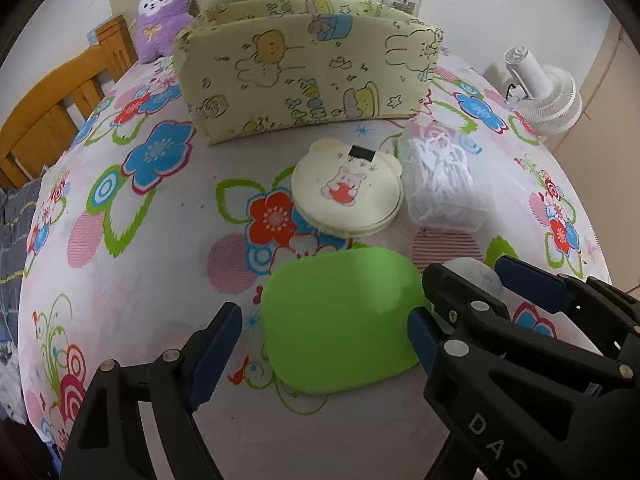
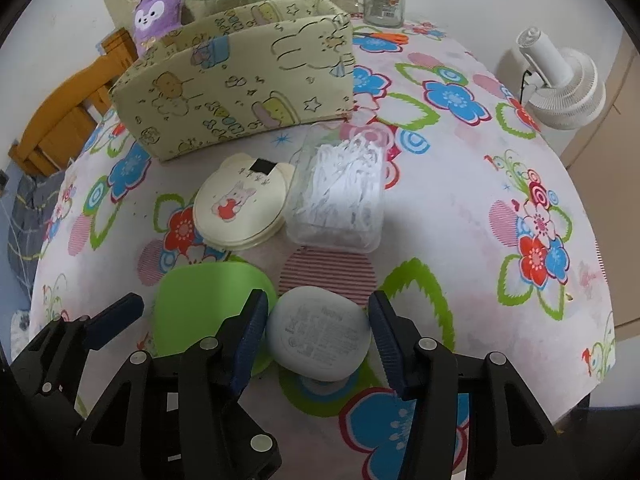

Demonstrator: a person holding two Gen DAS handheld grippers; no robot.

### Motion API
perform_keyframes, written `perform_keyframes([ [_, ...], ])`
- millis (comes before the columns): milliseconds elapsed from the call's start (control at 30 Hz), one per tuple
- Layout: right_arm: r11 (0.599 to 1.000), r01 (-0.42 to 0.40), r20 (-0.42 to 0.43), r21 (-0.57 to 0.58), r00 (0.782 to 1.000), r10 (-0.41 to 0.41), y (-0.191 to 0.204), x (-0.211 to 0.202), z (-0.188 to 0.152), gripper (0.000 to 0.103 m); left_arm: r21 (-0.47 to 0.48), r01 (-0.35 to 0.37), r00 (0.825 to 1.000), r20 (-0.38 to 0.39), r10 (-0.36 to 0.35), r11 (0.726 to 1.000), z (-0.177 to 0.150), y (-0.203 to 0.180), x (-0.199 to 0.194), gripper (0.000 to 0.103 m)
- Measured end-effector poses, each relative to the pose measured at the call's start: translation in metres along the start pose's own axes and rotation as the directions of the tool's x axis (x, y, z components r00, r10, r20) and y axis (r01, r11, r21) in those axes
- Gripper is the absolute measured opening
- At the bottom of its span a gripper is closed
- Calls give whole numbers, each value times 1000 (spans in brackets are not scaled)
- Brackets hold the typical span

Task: Organize rigid objects
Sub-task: 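Move the left tool toward the cream bear container while the right tool approaches the white oval case, then close the left tool on the bear container while the right tool grasps the white oval case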

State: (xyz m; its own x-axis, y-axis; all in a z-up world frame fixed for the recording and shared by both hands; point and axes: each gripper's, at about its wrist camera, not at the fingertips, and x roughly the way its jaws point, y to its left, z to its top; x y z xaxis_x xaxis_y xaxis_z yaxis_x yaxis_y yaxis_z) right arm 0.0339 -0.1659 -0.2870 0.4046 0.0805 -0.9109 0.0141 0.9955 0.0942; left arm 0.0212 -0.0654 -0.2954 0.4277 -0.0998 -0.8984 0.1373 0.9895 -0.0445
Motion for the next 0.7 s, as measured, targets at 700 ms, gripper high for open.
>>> perform_keyframes([
  [700,983,140,15,115,990,-143,-31,12,45,55,59,-27,1000,17,26,998,57,-10,37,87],
])
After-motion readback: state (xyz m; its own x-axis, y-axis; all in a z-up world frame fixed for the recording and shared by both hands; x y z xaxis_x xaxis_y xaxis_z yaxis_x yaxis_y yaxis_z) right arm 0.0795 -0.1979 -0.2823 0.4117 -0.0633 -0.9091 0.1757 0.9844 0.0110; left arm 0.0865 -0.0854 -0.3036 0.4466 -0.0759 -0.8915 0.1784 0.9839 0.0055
